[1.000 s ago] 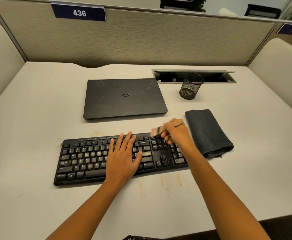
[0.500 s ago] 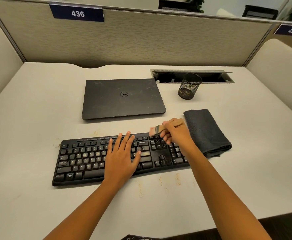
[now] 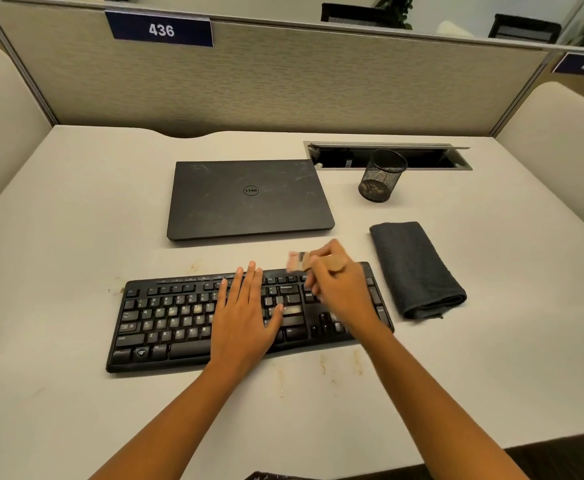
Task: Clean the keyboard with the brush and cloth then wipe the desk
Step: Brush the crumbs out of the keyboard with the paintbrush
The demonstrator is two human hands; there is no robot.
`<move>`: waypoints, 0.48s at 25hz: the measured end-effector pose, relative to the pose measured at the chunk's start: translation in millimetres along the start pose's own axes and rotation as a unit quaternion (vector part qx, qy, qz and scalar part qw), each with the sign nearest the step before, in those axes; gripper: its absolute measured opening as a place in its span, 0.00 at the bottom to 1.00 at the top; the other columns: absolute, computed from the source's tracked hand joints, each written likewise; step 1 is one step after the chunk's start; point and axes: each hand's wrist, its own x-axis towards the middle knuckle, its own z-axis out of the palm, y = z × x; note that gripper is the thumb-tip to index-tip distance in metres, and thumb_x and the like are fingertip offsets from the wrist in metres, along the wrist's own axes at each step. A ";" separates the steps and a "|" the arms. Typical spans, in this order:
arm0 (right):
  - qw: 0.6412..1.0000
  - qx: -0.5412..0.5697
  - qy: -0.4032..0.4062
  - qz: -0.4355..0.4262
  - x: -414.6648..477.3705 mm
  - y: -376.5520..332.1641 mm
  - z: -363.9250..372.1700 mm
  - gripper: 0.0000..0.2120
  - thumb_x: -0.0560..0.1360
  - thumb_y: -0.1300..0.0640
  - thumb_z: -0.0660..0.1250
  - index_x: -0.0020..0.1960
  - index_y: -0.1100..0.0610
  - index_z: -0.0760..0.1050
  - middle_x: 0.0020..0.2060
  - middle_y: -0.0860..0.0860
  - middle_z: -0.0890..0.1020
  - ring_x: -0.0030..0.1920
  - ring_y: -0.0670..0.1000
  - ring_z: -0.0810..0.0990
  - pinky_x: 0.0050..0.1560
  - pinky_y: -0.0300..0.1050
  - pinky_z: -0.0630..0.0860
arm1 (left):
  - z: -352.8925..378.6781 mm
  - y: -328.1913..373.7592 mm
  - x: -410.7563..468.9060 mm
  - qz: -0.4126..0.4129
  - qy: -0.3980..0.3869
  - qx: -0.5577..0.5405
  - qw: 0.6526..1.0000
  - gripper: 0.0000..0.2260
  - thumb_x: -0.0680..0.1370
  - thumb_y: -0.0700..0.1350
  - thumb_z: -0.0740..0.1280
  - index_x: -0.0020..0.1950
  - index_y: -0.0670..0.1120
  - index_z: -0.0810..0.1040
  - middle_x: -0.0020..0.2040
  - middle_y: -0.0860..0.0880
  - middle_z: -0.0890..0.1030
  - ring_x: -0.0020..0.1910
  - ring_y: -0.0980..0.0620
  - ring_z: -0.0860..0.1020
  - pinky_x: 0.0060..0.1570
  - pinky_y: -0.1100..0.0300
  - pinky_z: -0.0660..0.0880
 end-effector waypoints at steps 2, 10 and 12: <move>0.996 -0.050 -0.033 -0.064 -5.9 3.9 20.7 0.05 0.80 0.60 0.59 0.46 0.59 0.69 0.29 0.55 0.78 0.29 0.54 0.75 0.29 0.48 0.72 | 0.2 0.0 0.1 -0.001 -0.004 0.003 1.000 0.35 0.79 0.65 0.45 0.80 0.45 0.54 0.80 0.48 0.53 0.79 0.49 0.50 0.77 0.47 0.49; 0.987 -0.087 -0.083 -0.106 0.4 15.5 29.0 0.06 0.80 0.61 0.58 0.44 0.58 0.66 0.25 0.47 0.69 0.24 0.45 0.65 0.26 0.39 0.62 | 2.2 -1.7 1.0 -0.003 -0.008 0.009 1.000 0.34 0.79 0.65 0.45 0.80 0.46 0.53 0.80 0.49 0.53 0.79 0.50 0.50 0.77 0.48 0.47; 0.978 -0.124 -0.107 -0.127 -5.6 15.6 25.3 0.05 0.80 0.60 0.58 0.44 0.56 0.66 0.25 0.45 0.70 0.25 0.46 0.67 0.26 0.39 0.63 | 2.6 -2.2 1.2 -0.004 -0.009 0.009 1.000 0.34 0.79 0.65 0.45 0.80 0.46 0.52 0.80 0.49 0.51 0.79 0.51 0.48 0.77 0.49 0.45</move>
